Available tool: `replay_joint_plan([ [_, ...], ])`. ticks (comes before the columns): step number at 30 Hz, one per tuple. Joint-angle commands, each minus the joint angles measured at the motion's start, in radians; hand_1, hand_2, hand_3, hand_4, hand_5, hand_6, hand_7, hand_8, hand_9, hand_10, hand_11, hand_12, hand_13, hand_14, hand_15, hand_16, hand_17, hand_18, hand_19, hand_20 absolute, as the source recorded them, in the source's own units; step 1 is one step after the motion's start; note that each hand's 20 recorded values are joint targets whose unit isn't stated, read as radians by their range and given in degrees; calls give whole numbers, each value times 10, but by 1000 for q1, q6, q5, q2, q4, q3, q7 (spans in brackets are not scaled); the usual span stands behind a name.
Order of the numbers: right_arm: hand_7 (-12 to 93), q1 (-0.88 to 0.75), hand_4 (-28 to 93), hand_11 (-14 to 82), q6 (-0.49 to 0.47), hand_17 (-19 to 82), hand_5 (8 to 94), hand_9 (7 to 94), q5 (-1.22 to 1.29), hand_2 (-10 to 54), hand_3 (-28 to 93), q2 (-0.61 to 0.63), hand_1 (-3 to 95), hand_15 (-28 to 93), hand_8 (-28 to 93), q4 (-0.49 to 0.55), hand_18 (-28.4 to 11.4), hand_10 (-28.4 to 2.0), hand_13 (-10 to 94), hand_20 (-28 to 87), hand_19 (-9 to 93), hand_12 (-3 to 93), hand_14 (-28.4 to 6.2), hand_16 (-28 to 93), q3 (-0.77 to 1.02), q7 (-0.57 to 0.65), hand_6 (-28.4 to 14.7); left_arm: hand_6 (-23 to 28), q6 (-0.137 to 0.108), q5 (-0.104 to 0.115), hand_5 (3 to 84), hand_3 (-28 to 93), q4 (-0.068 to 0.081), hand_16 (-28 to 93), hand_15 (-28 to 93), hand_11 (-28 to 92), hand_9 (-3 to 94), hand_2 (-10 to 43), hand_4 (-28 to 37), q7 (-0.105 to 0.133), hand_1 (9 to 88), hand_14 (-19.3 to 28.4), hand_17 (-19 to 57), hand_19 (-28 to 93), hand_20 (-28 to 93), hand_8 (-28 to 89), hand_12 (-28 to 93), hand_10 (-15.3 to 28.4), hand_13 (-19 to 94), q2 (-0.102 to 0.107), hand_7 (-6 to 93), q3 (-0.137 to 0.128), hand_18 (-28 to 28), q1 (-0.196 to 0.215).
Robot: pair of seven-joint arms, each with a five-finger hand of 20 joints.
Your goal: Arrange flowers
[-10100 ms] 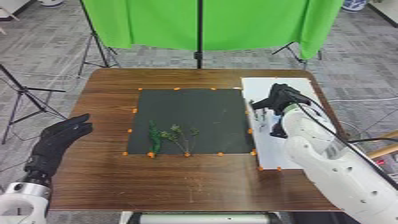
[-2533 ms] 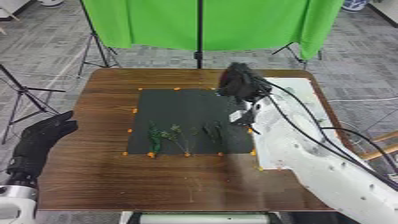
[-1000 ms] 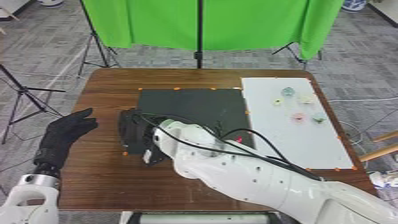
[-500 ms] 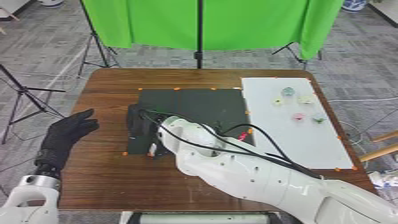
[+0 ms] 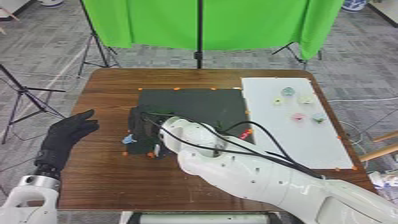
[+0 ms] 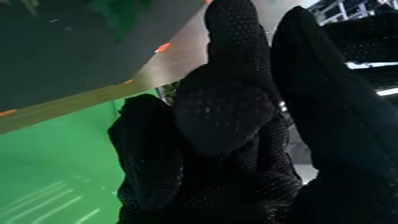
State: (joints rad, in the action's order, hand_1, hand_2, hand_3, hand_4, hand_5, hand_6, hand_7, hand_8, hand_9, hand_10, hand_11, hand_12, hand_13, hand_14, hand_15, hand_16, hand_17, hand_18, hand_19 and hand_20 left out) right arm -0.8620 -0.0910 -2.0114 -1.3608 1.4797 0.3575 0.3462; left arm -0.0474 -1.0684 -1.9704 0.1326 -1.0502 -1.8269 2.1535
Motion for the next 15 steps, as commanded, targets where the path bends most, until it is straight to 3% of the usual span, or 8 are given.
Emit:
replay_joint_plan([
  [1, 193, 19, -149, 171, 65, 628, 650, 824, -39, -95, 627, 22, 481, 536, -59, 14, -130, -102, 916, 534, 932, 349, -15, 371, -11, 3, 30, 69, 14, -4, 470, 651, -3, -11, 185, 188, 461, 140, -270, -14, 248, 194, 132, 190, 223, -54, 101, 157, 394, -5, 87, -8, 152, 16],
  [4, 199, 30, -149, 173, 129, 628, 650, 825, -31, -95, 627, 31, 481, 537, -55, 26, -130, -102, 915, 534, 932, 348, -14, 369, -30, -9, 28, 69, 26, -3, 470, 647, -7, -11, 184, 188, 461, 140, -271, -23, 250, 194, 132, 189, 223, -54, 102, 156, 393, -12, 88, -38, 151, 33],
  [5, 201, 32, -148, 175, 140, 628, 650, 823, -37, -95, 628, 34, 479, 537, -50, 32, -130, -103, 915, 534, 932, 349, -13, 368, -34, -12, 28, 69, 26, 13, 470, 645, -2, -11, 184, 188, 461, 141, -272, -14, 250, 194, 132, 188, 223, -54, 102, 156, 393, -16, 88, -52, 151, 41],
  [6, 201, 30, -147, 177, 144, 628, 650, 820, -38, -95, 632, 37, 474, 538, -46, 40, -131, -103, 915, 535, 932, 348, -13, 368, -35, -15, 27, 69, 10, 35, 470, 641, 10, -10, 184, 188, 461, 145, -275, -2, 249, 194, 132, 188, 223, -54, 102, 156, 393, -17, 88, -62, 151, 48],
  [8, 195, 27, -150, 192, 147, 627, 645, 802, -26, -95, 648, 45, 458, 539, -80, 58, -133, -107, 915, 539, 932, 329, -14, 369, -35, -18, 25, 68, -59, 82, 471, 641, 35, -10, 185, 188, 463, 163, -278, 1, 242, 194, 133, 187, 223, -54, 102, 156, 395, -9, 88, -69, 151, 58],
  [9, 196, 30, -149, 197, 155, 627, 641, 799, -18, -95, 654, 53, 452, 539, -96, 71, -133, -109, 914, 539, 932, 323, -14, 369, -40, -10, 24, 68, -85, 86, 473, 644, 41, -11, 185, 189, 463, 169, -279, -4, 240, 194, 133, 187, 223, -55, 102, 156, 397, -3, 88, -72, 151, 63],
  [11, 198, 31, -149, 200, 161, 627, 638, 793, -16, -95, 663, 64, 443, 540, -104, 85, -133, -111, 914, 540, 932, 309, -14, 368, -45, -16, 22, 67, -72, 77, 475, 650, 48, -11, 186, 189, 464, 184, -280, -15, 239, 194, 134, 189, 224, -55, 102, 155, 398, -11, 89, -94, 152, 82],
  [15, 200, 28, -143, 216, 158, 622, 637, 774, 17, -95, 679, 72, 423, 541, -107, 101, -137, -122, 911, 547, 932, 247, -17, 366, -40, -26, 20, 68, -75, 85, 477, 653, 64, -12, 187, 190, 467, 204, -282, -28, 244, 193, 135, 191, 224, -56, 101, 154, 399, -21, 91, -99, 152, 97],
])
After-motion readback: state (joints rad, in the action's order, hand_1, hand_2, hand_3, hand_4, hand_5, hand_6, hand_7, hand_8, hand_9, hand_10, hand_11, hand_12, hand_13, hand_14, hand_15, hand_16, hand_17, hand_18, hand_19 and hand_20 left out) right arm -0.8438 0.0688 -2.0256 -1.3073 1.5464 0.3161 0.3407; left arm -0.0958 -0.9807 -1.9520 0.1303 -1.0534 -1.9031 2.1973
